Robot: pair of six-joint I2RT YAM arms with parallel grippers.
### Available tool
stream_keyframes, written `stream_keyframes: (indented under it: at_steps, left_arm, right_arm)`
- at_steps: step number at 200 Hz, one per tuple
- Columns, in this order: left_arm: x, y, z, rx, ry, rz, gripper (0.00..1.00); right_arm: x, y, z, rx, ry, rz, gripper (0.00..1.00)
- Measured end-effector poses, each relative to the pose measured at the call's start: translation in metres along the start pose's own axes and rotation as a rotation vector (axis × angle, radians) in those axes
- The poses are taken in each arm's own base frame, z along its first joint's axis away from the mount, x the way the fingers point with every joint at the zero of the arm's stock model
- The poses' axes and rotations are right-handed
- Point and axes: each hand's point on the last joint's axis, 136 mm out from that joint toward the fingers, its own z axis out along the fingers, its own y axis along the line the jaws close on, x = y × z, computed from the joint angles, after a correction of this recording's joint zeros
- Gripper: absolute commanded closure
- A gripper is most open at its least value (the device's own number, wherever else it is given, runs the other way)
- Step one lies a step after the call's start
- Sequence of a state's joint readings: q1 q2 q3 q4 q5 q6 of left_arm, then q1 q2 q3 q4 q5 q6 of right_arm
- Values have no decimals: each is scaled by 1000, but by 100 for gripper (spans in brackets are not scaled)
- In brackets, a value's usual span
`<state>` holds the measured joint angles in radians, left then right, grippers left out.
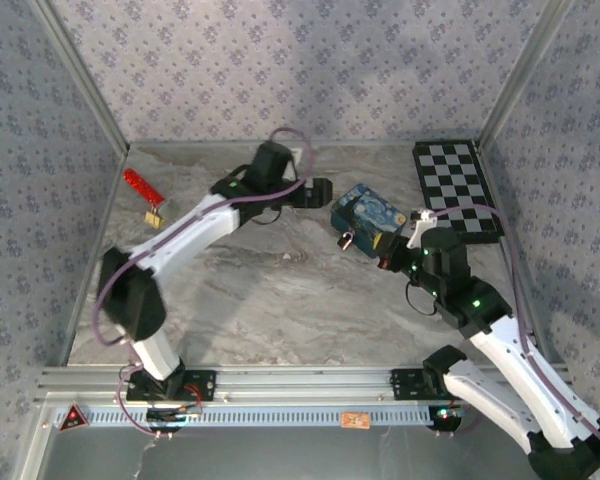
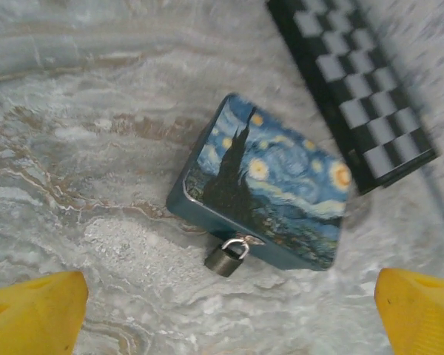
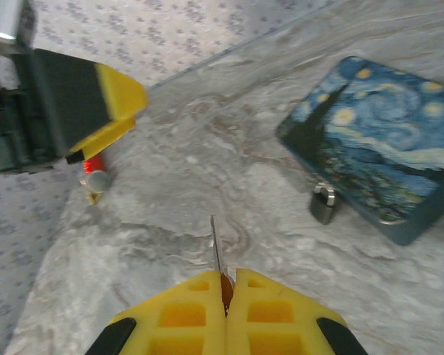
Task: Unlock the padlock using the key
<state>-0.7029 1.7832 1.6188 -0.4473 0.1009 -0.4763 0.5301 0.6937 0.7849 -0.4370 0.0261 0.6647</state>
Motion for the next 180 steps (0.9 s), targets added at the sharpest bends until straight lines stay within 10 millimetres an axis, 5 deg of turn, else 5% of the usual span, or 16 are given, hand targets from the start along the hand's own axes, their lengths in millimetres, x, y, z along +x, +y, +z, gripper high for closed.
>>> stream_keyframes:
  at_steps: [34,66,110,180]
  left_arm:
    - [28,-9,69,-84,163,151,0]
    - [23,-7,108,-159,205,246,0]
    - [-3,-16,139,-149,161,339,0]
    - [14,-18,168,-86,192,384,0]
  right_arm:
    - [3,-15,-10,64,-5,-9,100]
    - [5,-20,-16,81,-11,-9,100]
    - [17,-26,-11,76,6,13,100]
    - [20,-26,-6,69,12,34,100]
